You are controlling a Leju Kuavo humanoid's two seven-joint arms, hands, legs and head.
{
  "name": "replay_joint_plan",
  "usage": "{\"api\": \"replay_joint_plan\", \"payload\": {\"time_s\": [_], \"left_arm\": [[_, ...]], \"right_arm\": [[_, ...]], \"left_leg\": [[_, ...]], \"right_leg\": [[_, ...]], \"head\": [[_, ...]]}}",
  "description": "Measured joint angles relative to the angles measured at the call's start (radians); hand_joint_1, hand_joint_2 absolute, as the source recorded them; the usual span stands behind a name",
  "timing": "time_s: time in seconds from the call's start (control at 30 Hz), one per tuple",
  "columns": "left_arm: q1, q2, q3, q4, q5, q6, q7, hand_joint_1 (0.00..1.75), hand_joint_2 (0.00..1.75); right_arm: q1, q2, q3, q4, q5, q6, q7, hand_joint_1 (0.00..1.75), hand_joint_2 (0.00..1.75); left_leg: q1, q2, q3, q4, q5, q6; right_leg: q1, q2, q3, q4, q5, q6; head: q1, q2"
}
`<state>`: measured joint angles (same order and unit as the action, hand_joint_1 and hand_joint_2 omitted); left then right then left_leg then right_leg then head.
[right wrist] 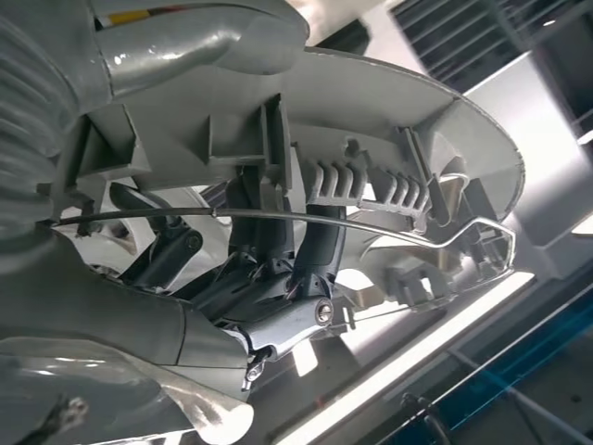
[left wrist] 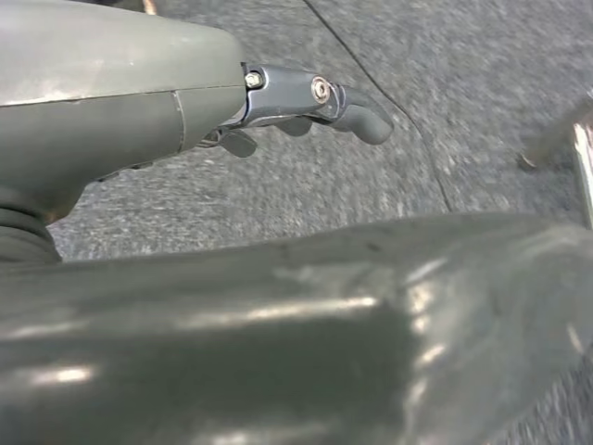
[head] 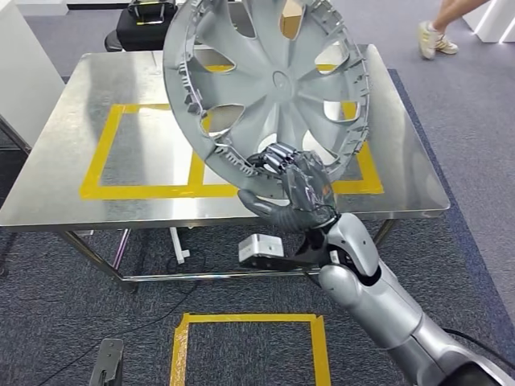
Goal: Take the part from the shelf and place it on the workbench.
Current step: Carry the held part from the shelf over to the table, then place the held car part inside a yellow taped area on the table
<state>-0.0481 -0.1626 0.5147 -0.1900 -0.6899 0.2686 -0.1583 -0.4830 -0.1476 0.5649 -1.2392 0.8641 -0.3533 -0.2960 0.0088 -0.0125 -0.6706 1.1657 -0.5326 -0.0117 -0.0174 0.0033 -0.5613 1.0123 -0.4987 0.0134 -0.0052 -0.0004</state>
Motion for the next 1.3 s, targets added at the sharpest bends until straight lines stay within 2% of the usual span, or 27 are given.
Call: {"api": "replay_joint_plan", "payload": {"time_s": [0.07,0.1,0.13,0.2,0.23,0.27,0.3,0.4,0.43,0.47,0.53,0.57,0.6,0.63,0.67,0.73,0.8,0.83,0.93,1.0,1.07,1.1,1.13,1.17,1.2,1.27,1.3], "left_arm": [[-0.004,0.000,-0.004,0.000,-0.005,-0.022,-0.003,0.00,0.00],[-0.005,0.001,-0.005,0.000,-0.009,-0.032,-0.004,0.00,0.00],[-0.007,0.000,-0.007,0.000,-0.013,-0.037,-0.005,0.00,0.00],[-0.012,0.000,-0.011,0.000,-0.021,-0.045,-0.005,0.00,0.00],[-0.015,0.000,-0.013,0.000,-0.023,-0.047,-0.005,0.00,0.00],[-0.018,0.000,-0.015,0.000,-0.025,-0.048,-0.004,0.00,0.00],[-0.019,0.000,-0.017,0.000,-0.025,-0.049,-0.004,0.00,0.00],[-0.021,-0.001,-0.021,0.000,-0.026,-0.049,-0.004,0.00,0.00],[-0.021,-0.001,-0.021,0.000,-0.026,-0.049,-0.004,0.00,0.00],[-0.023,0.000,-0.021,0.000,-0.026,-0.049,-0.004,0.00,0.00],[-0.024,-0.002,-0.021,0.000,-0.026,-0.049,-0.005,0.00,0.00],[-0.024,-0.003,-0.021,0.000,-0.027,-0.050,-0.006,0.00,0.00],[-0.024,-0.003,-0.021,0.000,-0.028,-0.052,-0.006,0.00,0.00],[-0.024,-0.003,-0.021,0.000,-0.030,-0.054,-0.006,0.00,0.00],[-0.024,-0.003,-0.021,0.000,-0.032,-0.057,-0.006,0.00,0.00],[-0.026,-0.004,-0.022,0.000,-0.034,-0.064,-0.006,0.00,0.00],[-0.029,-0.006,-0.022,0.000,-0.036,-0.071,-0.002,0.00,0.00],[-0.030,-0.007,-0.022,0.000,-0.037,-0.074,-0.001,0.00,0.00],[-0.032,-0.010,-0.022,0.000,-0.037,-0.081,0.000,0.00,0.00],[-0.035,-0.010,-0.021,0.000,-0.035,-0.082,-0.002,0.00,0.87],[-0.037,-0.010,-0.021,0.000,-0.033,-0.084,-0.002,0.00,1.75],[-0.038,-0.010,-0.021,0.000,-0.034,-0.085,0.000,0.00,1.75],[-0.037,-0.010,-0.021,0.000,-0.037,-0.086,0.002,0.00,1.75],[-0.036,-0.010,-0.021,0.000,-0.040,-0.085,0.006,0.00,1.31],[-0.035,-0.010,-0.021,0.000,-0.043,-0.083,0.010,0.00,0.87],[-0.032,-0.009,-0.021,0.000,-0.038,-0.075,0.020,0.00,0.00],[-0.031,-0.008,-0.020,0.000,-0.033,-0.070,0.026,0.00,0.00]], "right_arm": [[-0.060,0.020,0.006,0.082,0.016,0.002,0.027,1.75,1.75],[-0.094,0.031,0.008,0.133,0.018,0.007,0.035,1.75,1.75],[-0.128,0.041,0.010,0.183,0.017,0.014,0.037,1.75,1.75],[-0.191,0.058,0.012,0.279,0.012,0.028,0.036,1.75,1.75],[-0.218,0.064,0.013,0.319,0.009,0.030,0.033,1.75,1.75],[-0.239,0.070,0.013,0.354,0.006,0.031,0.030,1.75,1.75],[-0.254,0.074,0.013,0.382,0.005,0.030,0.027,1.75,1.75],[-0.276,0.084,0.016,0.435,0.006,0.029,0.021,1.75,1.75],[-0.282,0.086,0.016,0.447,0.006,0.029,0.020,1.75,1.75],[-0.287,0.087,0.017,0.458,0.006,0.029,0.020,1.75,1.75],[-0.292,0.088,0.020,0.480,0.010,0.032,0.030,1.75,1.75],[-0.294,0.088,0.023,0.493,0.015,0.040,0.042,1.75,1.75],[-0.299,0.088,0.027,0.509,0.020,0.053,0.058,1.75,1.75],[-0.306,0.088,0.030,0.526,0.024,0.068,0.074,1.75,1.75],[-0.316,0.088,0.033,0.544,0.027,0.084,0.087,1.75,1.75],[-0.348,0.089,0.037,0.589,0.038,0.117,0.111,1.75,1.75],[-0.396,0.092,0.043,0.650,0.064,0.164,0.139,1.75,1.75],[-0.419,0.094,0.049,0.683,0.081,0.191,0.152,1.75,1.75],[-0.460,0.102,0.069,0.763,0.115,0.258,0.187,1.75,1.75],[-0.469,0.106,0.076,0.799,0.127,0.293,0.217,0.87,0.87],[-0.474,0.112,0.086,0.830,0.144,0.323,0.249,0.00,0.00],[-0.475,0.114,0.091,0.847,0.152,0.337,0.265,0.00,0.00],[-0.474,0.115,0.097,0.863,0.162,0.351,0.281,0.00,0.00],[-0.474,0.115,0.102,0.877,0.173,0.364,0.296,0.00,0.00],[-0.474,0.115,0.109,0.888,0.186,0.378,0.309,0.00,0.00],[-0.480,0.115,0.121,0.900,0.205,0.400,0.325,0.00,0.00],[-0.486,0.115,0.125,0.905,0.209,0.408,0.329,0.00,0.00]], "left_leg": [[0.004,0.000,-0.066,0.117,-0.034,-0.008],[0.005,0.001,-0.085,0.143,-0.029,-0.010],[0.006,0.001,-0.087,0.130,-0.005,-0.011],[0.007,0.003,-0.048,0.020,0.075,-0.009],[0.006,0.004,-0.025,-0.037,0.103,-0.007],[0.004,0.005,-0.006,-0.082,0.115,-0.001],[0.002,0.006,0.003,-0.105,0.113,0.005],[0.002,0.002,0.009,-0.121,0.102,0.023],[0.003,0.002,0.011,-0.124,0.101,0.029],[0.005,0.002,0.014,-0.127,0.100,0.035],[0.004,0.001,0.016,-0.128,0.096,0.045],[0.003,0.001,0.018,-0.128,0.093,0.048],[0.002,0.001,0.020,-0.127,0.091,0.049],[0.002,0.000,0.023,-0.127,0.088,0.050],[0.002,-0.001,0.027,-0.127,0.085,0.050],[0.001,-0.003,0.035,-0.126,0.079,0.048],[-0.002,-0.005,0.038,-0.124,0.074,0.042],[-0.003,-0.006,0.036,-0.123,0.074,0.038],[-0.004,-0.006,0.030,-0.124,0.076,0.024],[-0.003,-0.002,0.014,-0.090,0.054,0.012],[0.001,0.001,-0.034,0.013,0.008,0.000],[0.003,0.001,-0.064,0.072,-0.012,-0.004],[0.004,0.001,-0.086,0.113,-0.017,-0.006],[0.005,0.002,-0.096,0.125,-0.007,-0.008],[0.007,0.002,-0.089,0.099,0.022,-0.008],[0.008,0.004,-0.042,-0.012,0.090,-0.005],[0.007,0.004,-0.018,-0.066,0.109,-0.001]], "right_leg": [[-0.001,-0.001,0.003,0.000,-0.003,-0.003],[-0.001,0.000,0.005,0.000,-0.005,-0.003],[-0.001,0.001,0.009,0.000,-0.007,-0.002],[-0.002,0.002,0.019,0.001,-0.016,0.004],[-0.001,0.002,0.021,0.002,-0.020,0.009],[0.001,0.002,0.021,0.002,-0.023,0.015],[0.003,0.001,0.019,0.002,-0.025,0.021],[0.003,-0.003,0.014,-0.001,-0.032,0.038],[0.002,-0.004,0.006,0.015,-0.044,0.042],[0.002,-0.003,-0.015,0.052,-0.064,0.044],[0.003,-0.002,-0.088,0.181,-0.114,0.043],[0.004,-0.002,-0.128,0.245,-0.129,0.042],[0.004,-0.002,-0.157,0.281,-0.127,0.041],[0.004,-0.002,-0.172,0.291,-0.111,0.040],[0.005,-0.002,-0.173,0.274,-0.085,0.039],[0.005,-0.002,-0.141,0.170,-0.007,0.034],[0.008,-0.002,-0.095,0.064,0.044,0.026],[0.010,-0.002,-0.081,0.034,0.048,0.023],[0.009,-0.001,-0.069,0.009,0.038,0.014],[0.003,-0.002,-0.060,0.000,0.040,0.007],[0.000,-0.002,-0.052,-0.003,0.038,0.000],[0.000,-0.002,-0.049,-0.003,0.035,-0.003],[0.000,-0.002,-0.045,-0.003,0.033,-0.003],[0.000,-0.001,-0.041,-0.002,0.030,-0.003],[0.000,0.000,-0.037,-0.002,0.026,-0.002],[0.001,0.004,-0.029,0.001,0.018,0.004],[0.002,0.006,-0.028,0.003,0.014,0.009]], "head": [[-0.001,0.000],[-0.001,0.000],[-0.001,0.000],[-0.001,0.000],[-0.001,0.000],[-0.002,0.000],[-0.002,0.000],[-0.002,0.000],[-0.002,0.000],[-0.001,0.000],[0.001,0.000],[0.001,0.000],[0.001,0.000],[0.001,0.000],[0.001,0.000],[0.001,0.000],[0.001,0.000],[0.000,0.000],[0.002,0.000],[0.000,0.000],[-0.004,0.000],[-0.004,0.000],[-0.004,0.000],[-0.004,0.000],[-0.004,0.000],[-0.004,0.000],[-0.004,0.000]]}}
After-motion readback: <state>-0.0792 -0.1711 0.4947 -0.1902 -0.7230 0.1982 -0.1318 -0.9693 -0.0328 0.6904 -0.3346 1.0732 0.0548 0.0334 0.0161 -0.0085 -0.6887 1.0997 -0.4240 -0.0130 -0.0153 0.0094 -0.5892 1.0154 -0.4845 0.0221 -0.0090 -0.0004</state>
